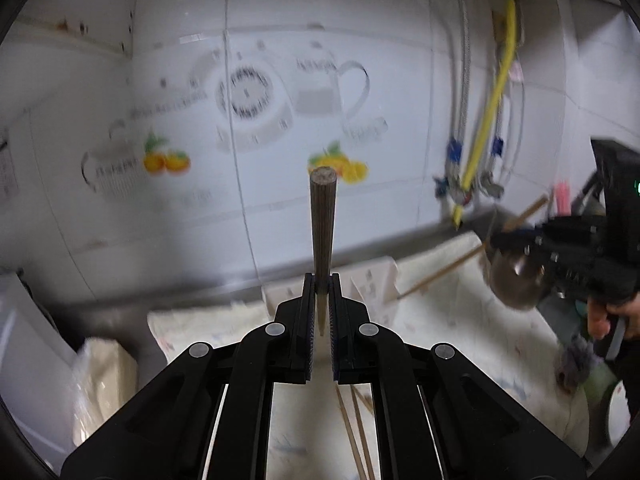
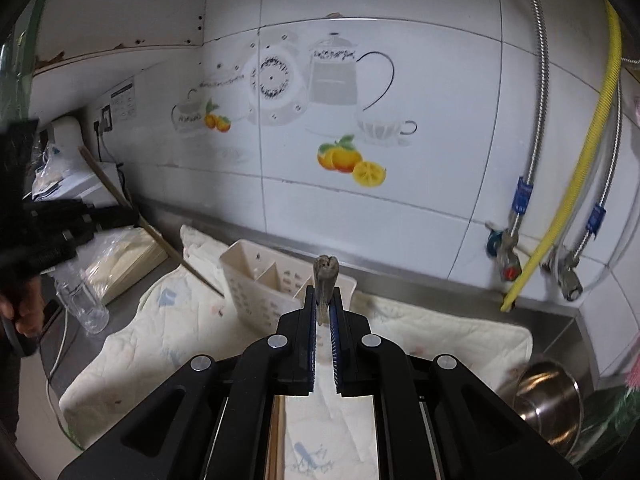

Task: Organize utensils
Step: 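Lift the chopstick with the left tool and carry it over the holder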

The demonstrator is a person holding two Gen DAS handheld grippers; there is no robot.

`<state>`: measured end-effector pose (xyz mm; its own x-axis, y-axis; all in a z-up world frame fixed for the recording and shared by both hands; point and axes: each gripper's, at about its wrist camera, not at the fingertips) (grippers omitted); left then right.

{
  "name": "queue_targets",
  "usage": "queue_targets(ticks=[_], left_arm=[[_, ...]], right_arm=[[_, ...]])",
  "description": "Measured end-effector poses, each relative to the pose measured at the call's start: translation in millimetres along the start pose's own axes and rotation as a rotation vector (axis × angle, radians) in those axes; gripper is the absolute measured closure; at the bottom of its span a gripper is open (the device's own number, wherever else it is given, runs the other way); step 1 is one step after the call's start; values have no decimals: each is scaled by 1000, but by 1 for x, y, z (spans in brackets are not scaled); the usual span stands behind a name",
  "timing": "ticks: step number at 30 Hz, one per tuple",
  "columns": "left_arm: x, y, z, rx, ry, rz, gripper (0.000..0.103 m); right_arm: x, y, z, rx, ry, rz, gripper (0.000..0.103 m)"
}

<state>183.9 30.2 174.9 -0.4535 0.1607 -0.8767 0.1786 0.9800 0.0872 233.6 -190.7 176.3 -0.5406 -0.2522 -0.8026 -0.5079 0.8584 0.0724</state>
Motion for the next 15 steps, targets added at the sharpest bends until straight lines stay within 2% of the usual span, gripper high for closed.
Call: queue_targets(ticks=[7,15], left_arm=[[-17,25,40,-31,27,-69,98],[0,34,94,-2,127,-117,98]], right_arm=[[-14,-2,31,15,44,-6,97],[-11,-5,68,15,112,-3,97]])
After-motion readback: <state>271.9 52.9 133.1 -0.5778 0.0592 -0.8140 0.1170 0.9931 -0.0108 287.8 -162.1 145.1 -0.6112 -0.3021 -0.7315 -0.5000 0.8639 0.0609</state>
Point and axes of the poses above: each gripper's, at about its wrist camera, not at the fingertips, and z roughly the way its jaws point, y to its left, x to its underside, and after that the axes turned 4 degrees about z, right-handed
